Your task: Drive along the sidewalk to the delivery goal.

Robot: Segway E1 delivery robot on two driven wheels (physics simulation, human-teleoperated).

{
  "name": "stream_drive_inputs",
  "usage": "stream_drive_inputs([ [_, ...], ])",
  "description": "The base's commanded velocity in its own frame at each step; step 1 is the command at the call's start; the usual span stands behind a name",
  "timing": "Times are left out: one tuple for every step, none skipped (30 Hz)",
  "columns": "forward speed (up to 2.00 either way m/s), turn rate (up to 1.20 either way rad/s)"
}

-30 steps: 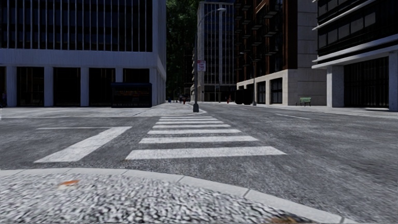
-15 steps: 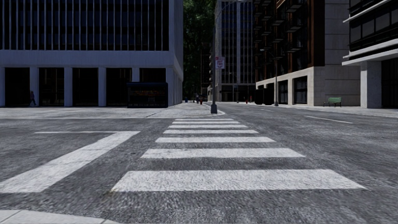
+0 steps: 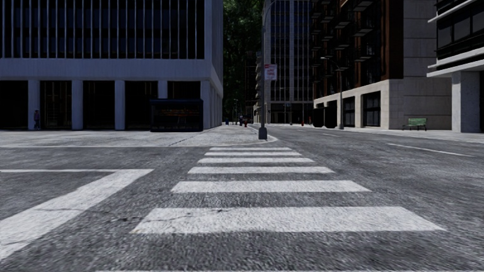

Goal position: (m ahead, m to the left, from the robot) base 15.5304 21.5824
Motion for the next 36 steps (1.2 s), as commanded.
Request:
stream_drive_inputs([
  [2.00,0.00],
  [2.00,0.00],
  [2.00,0.00],
  [2.00,0.00],
  [2.00,0.00],
  [2.00,0.00],
  [2.00,0.00],
  [2.00,0.00],
  [2.00,0.00],
  [2.00,0.00],
  [2.00,0.00],
  [2.00,-0.16],
  [2.00,-0.16],
  [2.00,-0.31],
  [2.00,-0.37],
  [2.00,-0.34],
  [2.00,0.00],
  [2.00,0.00],
  [2.00,0.00],
  [2.00,0.00],
  [2.00,0.00],
  [2.00,0.00],
  [2.00,0.00],
  [2.00,0.00],
  [2.00,0.00],
  [2.00,0.00],
  [2.00,0.00],
  [2.00,0.00],
  [2.00,0.00],
  [2.00,0.00],
  [2.00,0.00],
  [2.00,0.00],
  [2.00,0.00],
  [2.00,0.00],
  [2.00,0.00],
  [2.00,0.00],
])
